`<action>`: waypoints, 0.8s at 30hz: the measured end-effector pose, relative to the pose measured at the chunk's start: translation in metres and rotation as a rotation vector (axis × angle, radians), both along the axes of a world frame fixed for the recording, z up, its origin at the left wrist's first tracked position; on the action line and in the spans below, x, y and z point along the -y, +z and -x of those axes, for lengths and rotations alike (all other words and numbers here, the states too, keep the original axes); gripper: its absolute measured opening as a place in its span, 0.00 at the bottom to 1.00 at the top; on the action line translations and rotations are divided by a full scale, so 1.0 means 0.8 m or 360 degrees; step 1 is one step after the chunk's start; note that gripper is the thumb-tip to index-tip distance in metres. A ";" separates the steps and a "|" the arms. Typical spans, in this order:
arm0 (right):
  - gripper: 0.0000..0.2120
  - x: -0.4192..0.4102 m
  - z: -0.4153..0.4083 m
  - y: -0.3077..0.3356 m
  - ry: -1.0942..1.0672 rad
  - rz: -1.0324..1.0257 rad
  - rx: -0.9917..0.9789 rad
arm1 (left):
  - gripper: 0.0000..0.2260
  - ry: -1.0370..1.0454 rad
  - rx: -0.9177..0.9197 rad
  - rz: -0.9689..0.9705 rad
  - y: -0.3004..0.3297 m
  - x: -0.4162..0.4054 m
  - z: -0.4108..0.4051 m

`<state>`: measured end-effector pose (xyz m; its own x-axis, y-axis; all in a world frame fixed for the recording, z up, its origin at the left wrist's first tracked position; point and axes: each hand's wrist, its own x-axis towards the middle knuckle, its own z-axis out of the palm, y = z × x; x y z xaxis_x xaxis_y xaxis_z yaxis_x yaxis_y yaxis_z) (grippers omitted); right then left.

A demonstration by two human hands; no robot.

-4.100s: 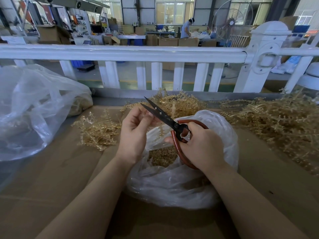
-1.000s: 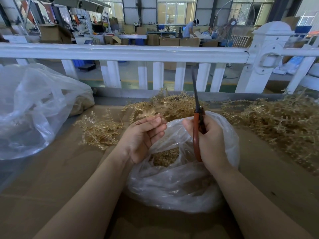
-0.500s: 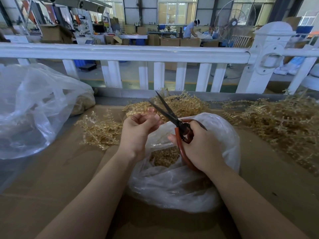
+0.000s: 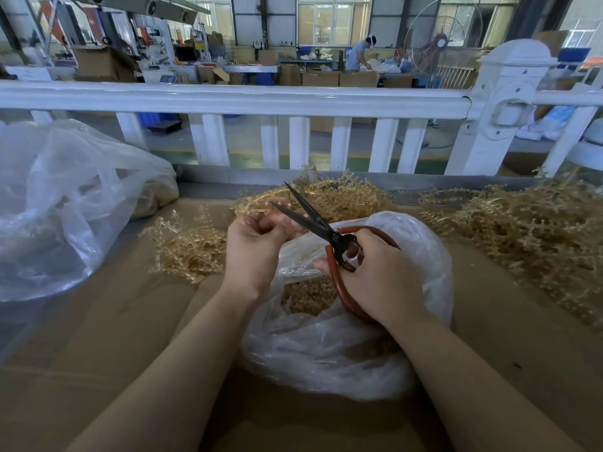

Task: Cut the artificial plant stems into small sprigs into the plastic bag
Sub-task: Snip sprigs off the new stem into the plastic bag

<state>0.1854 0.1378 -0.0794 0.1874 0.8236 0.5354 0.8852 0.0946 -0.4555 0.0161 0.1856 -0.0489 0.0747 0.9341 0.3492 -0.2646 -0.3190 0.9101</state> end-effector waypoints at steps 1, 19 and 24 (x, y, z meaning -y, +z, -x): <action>0.32 0.000 0.000 0.000 0.0003 0.0007 -0.0011 | 0.04 0.0001 0.0006 0.0001 -0.001 -0.001 0.001; 0.34 0.004 0.004 -0.002 0.0046 -0.0018 -0.0041 | 0.06 0.0066 -0.0091 0.0021 -0.006 -0.008 0.005; 0.33 0.005 0.004 -0.001 0.0008 -0.0019 0.0008 | 0.06 0.0089 -0.0141 0.0009 -0.006 -0.009 0.005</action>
